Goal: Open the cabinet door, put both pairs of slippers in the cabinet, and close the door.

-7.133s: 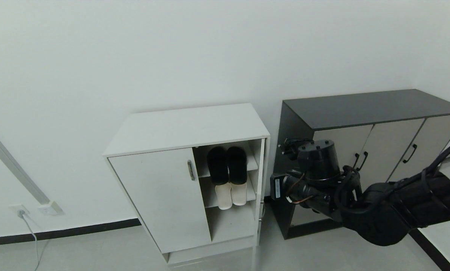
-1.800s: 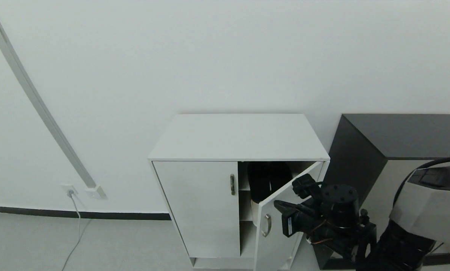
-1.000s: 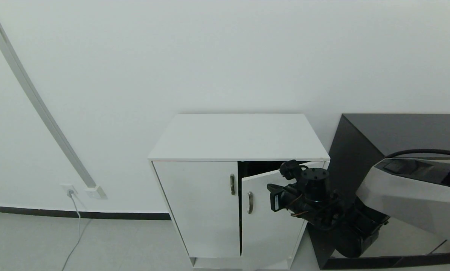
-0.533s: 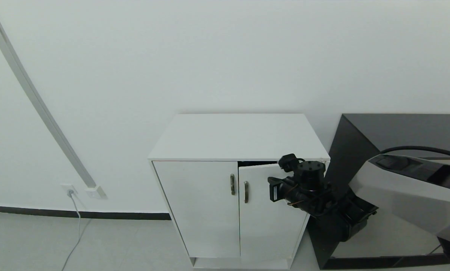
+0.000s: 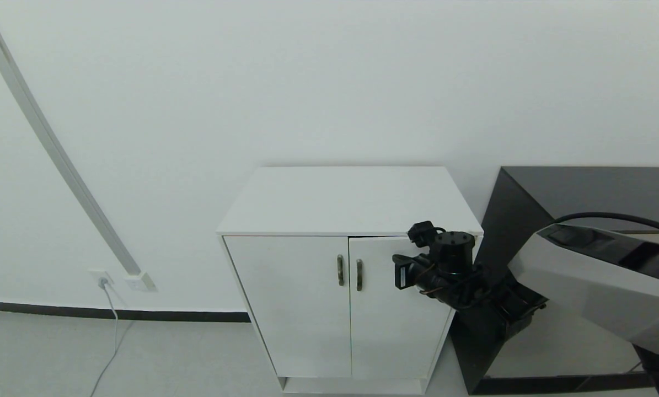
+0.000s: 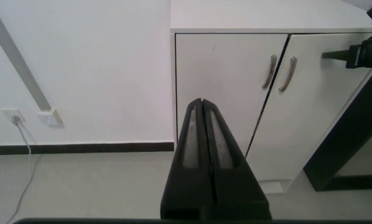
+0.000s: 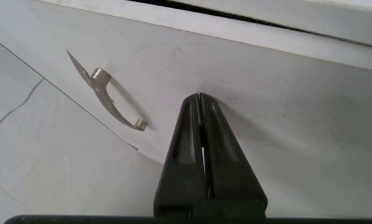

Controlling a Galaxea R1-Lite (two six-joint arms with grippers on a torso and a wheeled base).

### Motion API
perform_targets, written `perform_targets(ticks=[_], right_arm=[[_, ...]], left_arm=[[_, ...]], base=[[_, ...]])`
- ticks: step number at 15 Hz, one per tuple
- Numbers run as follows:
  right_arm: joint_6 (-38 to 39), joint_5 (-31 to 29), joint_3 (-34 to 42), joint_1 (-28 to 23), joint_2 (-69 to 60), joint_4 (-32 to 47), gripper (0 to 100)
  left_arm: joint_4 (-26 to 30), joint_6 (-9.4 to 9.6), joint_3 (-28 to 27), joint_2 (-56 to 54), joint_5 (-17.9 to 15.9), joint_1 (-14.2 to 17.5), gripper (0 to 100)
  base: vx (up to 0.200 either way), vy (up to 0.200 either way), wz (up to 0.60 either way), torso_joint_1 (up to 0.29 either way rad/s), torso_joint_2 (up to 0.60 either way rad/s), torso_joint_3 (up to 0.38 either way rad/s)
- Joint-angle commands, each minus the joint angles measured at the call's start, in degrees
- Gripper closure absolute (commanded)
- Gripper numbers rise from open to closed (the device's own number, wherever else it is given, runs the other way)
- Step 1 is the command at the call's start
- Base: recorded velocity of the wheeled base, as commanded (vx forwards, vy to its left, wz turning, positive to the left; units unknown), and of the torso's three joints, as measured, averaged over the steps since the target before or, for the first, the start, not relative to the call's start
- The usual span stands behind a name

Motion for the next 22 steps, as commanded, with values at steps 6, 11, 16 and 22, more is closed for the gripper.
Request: perform_targets(ticks=[6,11,16,22], right_arm=[[0.0,0.0,-0.3,-0.4,0.5,-0.1,100],[0.0,0.1,-0.9,-0.7,0.8,0.1,100],[0.0,0.0,-3.0,-0.9,1.7,1.4,100],[0.1,0.0,-2.8,-1.0,1.3,2.2,100]], left_arm=[[0.0,-0.02,0.0,0.1,0.0,0.0,100],[0.0,0.07,0.0,0.1,0.0,0.0,100],[0.0,0.07,0.0,0.1,0.0,0.0,100],[0.0,0.07,0.0,0.1,0.0,0.0,100]], base=[[0.000,0.000,0.00,0.000,0.00,0.000],[0.000,0.000,0.00,0.000,0.00,0.000],[0.000,0.000,0.00,0.000,0.00,0.000],[0.000,0.000,0.00,0.000,0.00,0.000]])
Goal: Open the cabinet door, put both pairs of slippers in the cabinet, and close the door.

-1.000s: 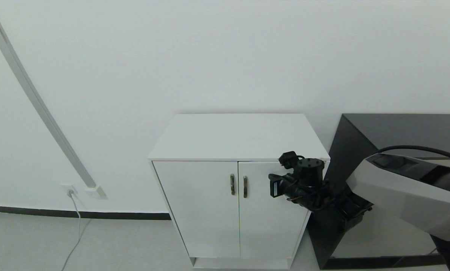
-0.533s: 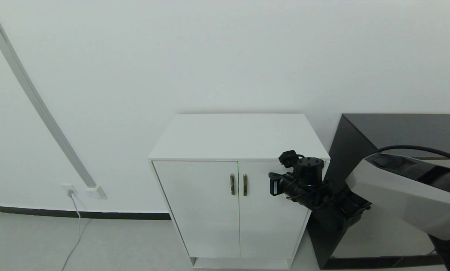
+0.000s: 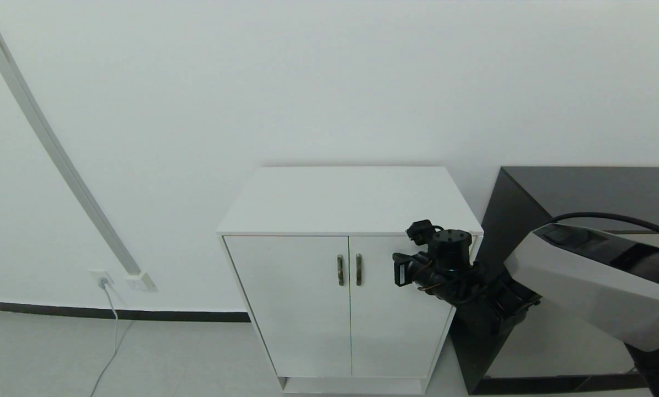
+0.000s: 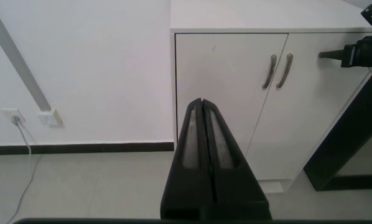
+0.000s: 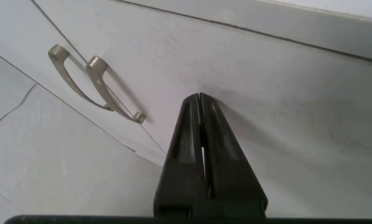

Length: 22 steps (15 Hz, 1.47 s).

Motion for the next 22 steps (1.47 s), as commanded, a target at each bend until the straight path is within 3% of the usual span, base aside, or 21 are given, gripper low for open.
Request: perform_targets(ticks=[1,11,17,22], right_arm=[[0.0,0.0,1.4,0.1,-1.0,-0.1,100],[0.2,-0.6,21.1,0.9,-21.3,-1.8,100],[0.0,-6.3,31.2,-7.2,-34.1,-1.8,100],[-2.2,-15.5,44.2,-13.3,-46.3,-1.7,100]], left_arm=[[0.0,-0.08,0.0,0.1,0.0,0.0,100],[0.0,-0.08,0.0,0.1,0.0,0.0,100],[0.0,-0.17,0.0,0.1,0.1,0.0,100],[0.0,-0.08,0.0,0.1,0.1,0.0,100]], base=[[0.000,0.000,0.00,0.000,0.00,0.000],[0.000,0.000,0.00,0.000,0.00,0.000],[0.000,0.000,0.00,0.000,0.00,0.000],[0.000,0.000,0.00,0.000,0.00,0.000]])
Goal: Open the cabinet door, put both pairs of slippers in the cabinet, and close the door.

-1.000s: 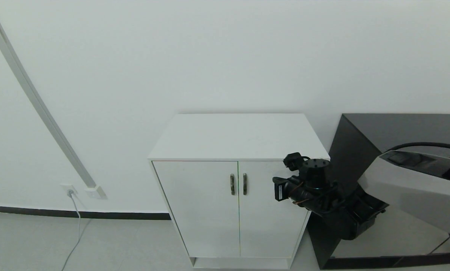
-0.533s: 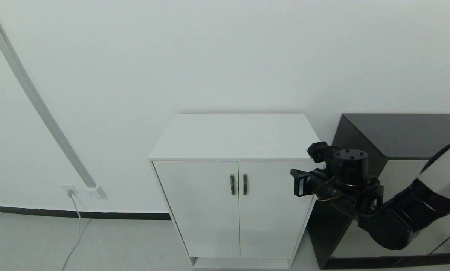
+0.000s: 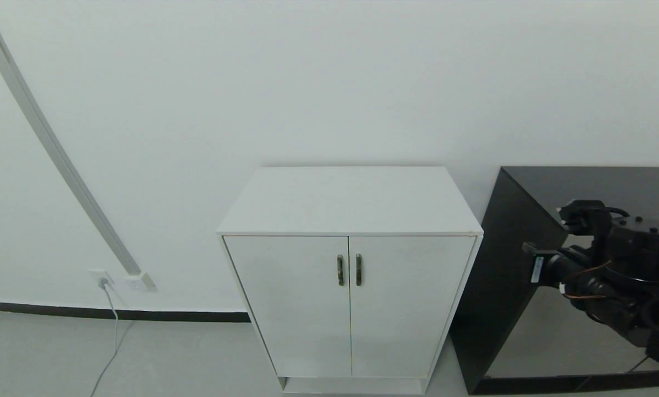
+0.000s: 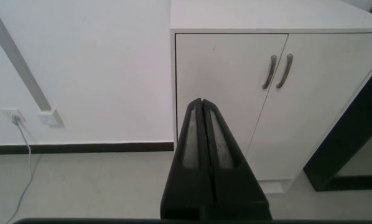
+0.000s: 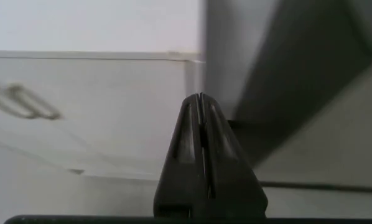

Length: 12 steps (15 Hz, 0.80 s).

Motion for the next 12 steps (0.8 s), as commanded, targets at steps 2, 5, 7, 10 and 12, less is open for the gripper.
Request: perform_targets(ticks=[2,5,7,10,12], right_arm=[[-1.7,-0.7,9.1,-2.1,-10.2,-0.1,100],[-1.9,-0.3,16.4,-2.0,-16.5,0.0,100],[-1.8,-0.3,21.9,-2.0,-19.5,0.0,100],[-0.6,-0.2,25.9,-2.2,-27.0,4.7,100],[-0.4,1.3,25.9,-2.3,-36.1,14.1,100]], left_arm=[[0.0,0.03,0.0,0.1,0.0,0.0,100],[0.0,0.03,0.0,0.1,0.0,0.0,100],[0.0,0.03,0.0,0.1,0.0,0.0,100],[0.0,0.12,0.0,0.1,0.0,0.0,100],[0.0,0.03,0.0,0.1,0.0,0.0,100]], base=[[0.000,0.000,0.00,0.000,0.00,0.000],[0.000,0.000,0.00,0.000,0.00,0.000],[0.000,0.000,0.00,0.000,0.00,0.000],[0.000,0.000,0.00,0.000,0.00,0.000],[0.000,0.000,0.00,0.000,0.00,0.000]])
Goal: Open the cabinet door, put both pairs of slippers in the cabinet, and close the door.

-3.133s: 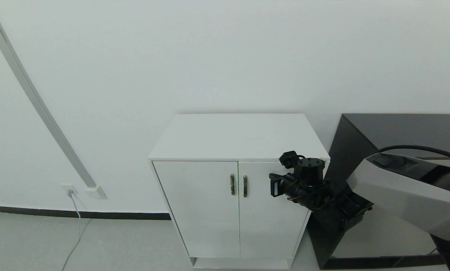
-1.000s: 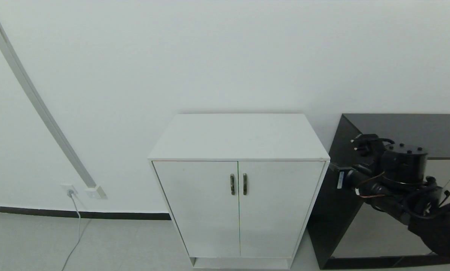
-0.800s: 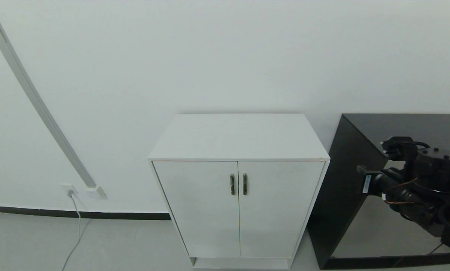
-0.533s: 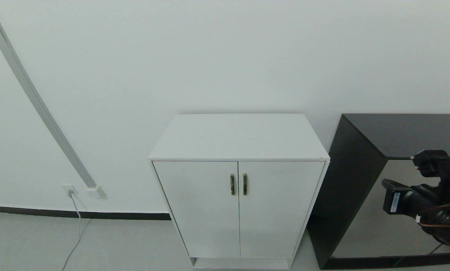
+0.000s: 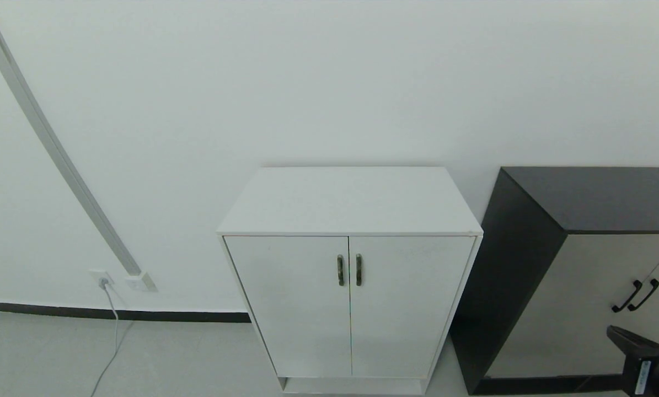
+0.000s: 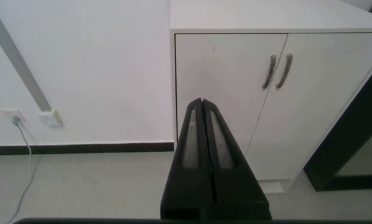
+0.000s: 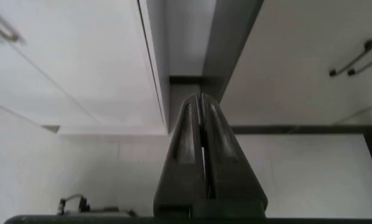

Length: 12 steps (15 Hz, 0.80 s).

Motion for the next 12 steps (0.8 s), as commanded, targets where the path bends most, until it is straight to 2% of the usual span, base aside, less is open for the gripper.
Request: perform_targets(ticks=[1,5,7,9,12], right_arm=[[-0.1,2.7,0.3,0.0,-15.5,11.0,100],[-0.4,9.1,0.3,0.1,-33.4,26.5,100],[-0.8,14.3,0.2,0.4,-41.4,34.5,100],[-3.0,18.5,0.1,0.5,-46.8,39.5,100],[-7.1,19.7,0.3,0.9,-50.6,42.9,100]], left_arm=[[0.0,-0.04,0.0,0.1,0.0,0.0,100],[0.0,0.13,0.0,0.1,0.0,0.0,100],[0.0,0.13,0.0,0.1,0.0,0.0,100],[0.0,0.13,0.0,0.1,0.0,0.0,100],[0.0,0.04,0.0,0.1,0.0,0.0,100]], base=[[0.000,0.000,0.00,0.000,0.00,0.000],[0.000,0.000,0.00,0.000,0.00,0.000],[0.000,0.000,0.00,0.000,0.00,0.000],[0.000,0.000,0.00,0.000,0.00,0.000],[0.000,0.000,0.00,0.000,0.00,0.000]])
